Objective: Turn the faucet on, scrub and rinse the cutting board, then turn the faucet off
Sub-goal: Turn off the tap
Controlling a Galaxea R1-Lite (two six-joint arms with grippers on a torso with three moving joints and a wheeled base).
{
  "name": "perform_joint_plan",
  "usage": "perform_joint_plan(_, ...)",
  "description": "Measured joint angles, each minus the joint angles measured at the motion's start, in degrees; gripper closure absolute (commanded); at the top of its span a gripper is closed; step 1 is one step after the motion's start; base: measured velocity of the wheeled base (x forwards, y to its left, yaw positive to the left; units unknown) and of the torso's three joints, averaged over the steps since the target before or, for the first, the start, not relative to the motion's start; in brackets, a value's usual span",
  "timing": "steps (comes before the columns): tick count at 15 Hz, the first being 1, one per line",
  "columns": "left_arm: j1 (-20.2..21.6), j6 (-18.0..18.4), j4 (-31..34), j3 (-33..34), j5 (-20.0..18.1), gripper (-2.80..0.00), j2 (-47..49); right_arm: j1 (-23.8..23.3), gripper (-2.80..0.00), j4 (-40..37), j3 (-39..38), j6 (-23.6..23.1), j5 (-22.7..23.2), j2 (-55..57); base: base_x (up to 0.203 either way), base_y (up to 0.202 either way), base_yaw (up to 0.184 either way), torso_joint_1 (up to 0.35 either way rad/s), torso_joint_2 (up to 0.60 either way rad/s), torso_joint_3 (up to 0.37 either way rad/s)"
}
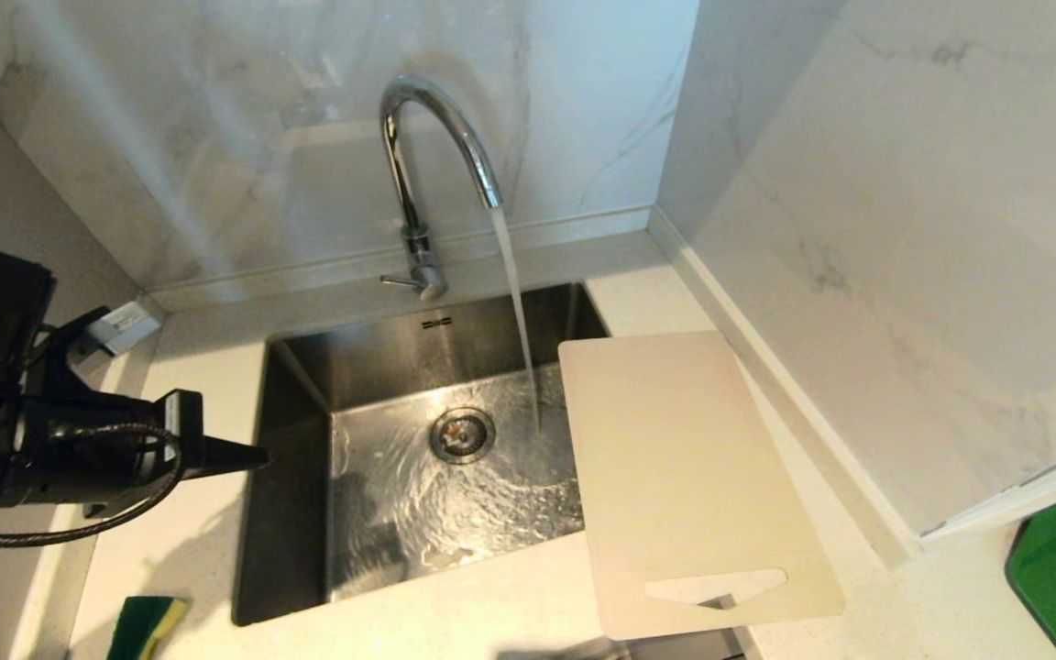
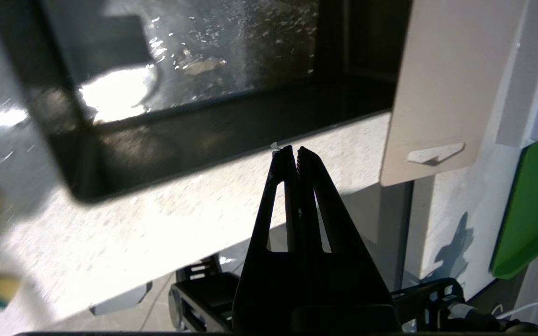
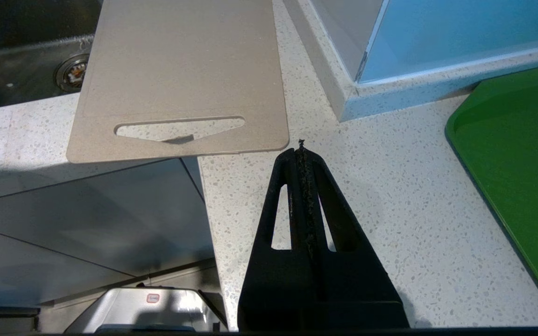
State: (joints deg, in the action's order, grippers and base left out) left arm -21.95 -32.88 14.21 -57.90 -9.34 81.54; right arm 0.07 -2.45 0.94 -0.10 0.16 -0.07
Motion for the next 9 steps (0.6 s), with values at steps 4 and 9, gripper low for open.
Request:
perform_joint_plan(4, -5.64, -0.96, -1.29, -10.06, 0.06, 0.00, 8.31, 0.00, 0.00, 0.00, 0.00, 0.02, 0.00, 0.00, 0.000, 0.000, 0.000, 0.000, 0.00, 0.000)
perform_joint_plan(9, -7.72, -7.25, -16.45, -14.73, 0.07, 0.00, 16.29, 0.00, 0.00, 0.00, 0.00, 0.05, 0.00, 0.00, 0.000, 0.000, 0.000, 0.000, 0.00, 0.000)
